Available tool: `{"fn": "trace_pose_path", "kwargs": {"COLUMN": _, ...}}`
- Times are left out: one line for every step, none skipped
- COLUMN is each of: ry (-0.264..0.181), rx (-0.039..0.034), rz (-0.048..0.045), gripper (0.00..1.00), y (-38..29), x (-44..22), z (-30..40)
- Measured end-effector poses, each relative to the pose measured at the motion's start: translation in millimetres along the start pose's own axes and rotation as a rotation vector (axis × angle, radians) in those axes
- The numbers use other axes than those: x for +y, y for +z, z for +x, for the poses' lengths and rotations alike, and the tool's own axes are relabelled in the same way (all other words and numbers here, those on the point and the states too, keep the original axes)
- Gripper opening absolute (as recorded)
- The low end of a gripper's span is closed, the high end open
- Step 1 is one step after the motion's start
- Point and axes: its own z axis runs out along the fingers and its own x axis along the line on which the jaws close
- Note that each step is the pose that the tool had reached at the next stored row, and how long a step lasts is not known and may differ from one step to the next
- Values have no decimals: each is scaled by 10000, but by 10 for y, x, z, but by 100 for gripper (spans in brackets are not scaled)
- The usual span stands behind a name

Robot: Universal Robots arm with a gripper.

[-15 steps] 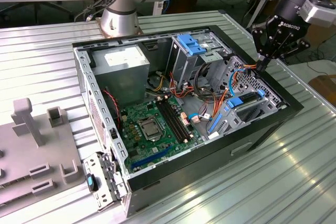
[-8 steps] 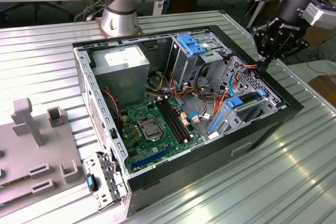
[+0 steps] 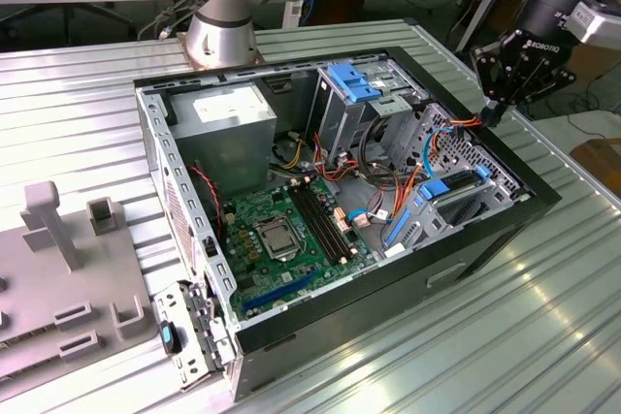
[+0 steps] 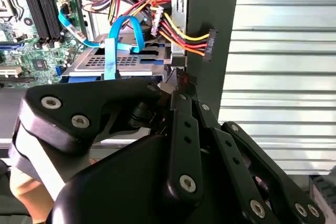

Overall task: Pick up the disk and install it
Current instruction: 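Insert the first disk wire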

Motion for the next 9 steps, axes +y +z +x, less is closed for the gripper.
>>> {"fn": "trace_pose_path", "kwargs": {"ry": -253, "rx": 13, "rz": 5, "gripper": 11, "y": 1, "x": -2, "z": 0}}
{"fn": "trace_pose_path", "kwargs": {"ry": -662, "rx": 34, "rz": 10, "gripper": 11, "y": 2, "x": -3, "z": 0}}
{"fn": "trace_pose_path", "kwargs": {"ry": -1108, "rx": 57, "rz": 17, "gripper": 11, "y": 3, "x": -3, "z": 0}}
{"fn": "trace_pose_path", "kwargs": {"ry": -1304, "rx": 68, "rz": 20, "gripper": 11, "y": 4, "x": -3, "z": 0}}
{"fn": "trace_pose_path", "kwargs": {"ry": -1499, "rx": 78, "rz": 22, "gripper": 11, "y": 4, "x": -3, "z": 0}}
{"fn": "trace_pose_path", "kwargs": {"ry": -1863, "rx": 97, "rz": 28, "gripper": 11, "y": 5, "x": -3, "z": 0}}
{"fn": "trace_pose_path", "kwargs": {"ry": -2141, "rx": 112, "rz": 32, "gripper": 11, "y": 6, "x": -4, "z": 0}}
{"fn": "trace_pose_path", "kwargs": {"ry": -2561, "rx": 133, "rz": 38, "gripper": 11, "y": 7, "x": -4, "z": 0}}
{"fn": "trace_pose_path", "kwargs": {"ry": -2904, "rx": 151, "rz": 44, "gripper": 11, "y": 8, "x": -4, "z": 0}}
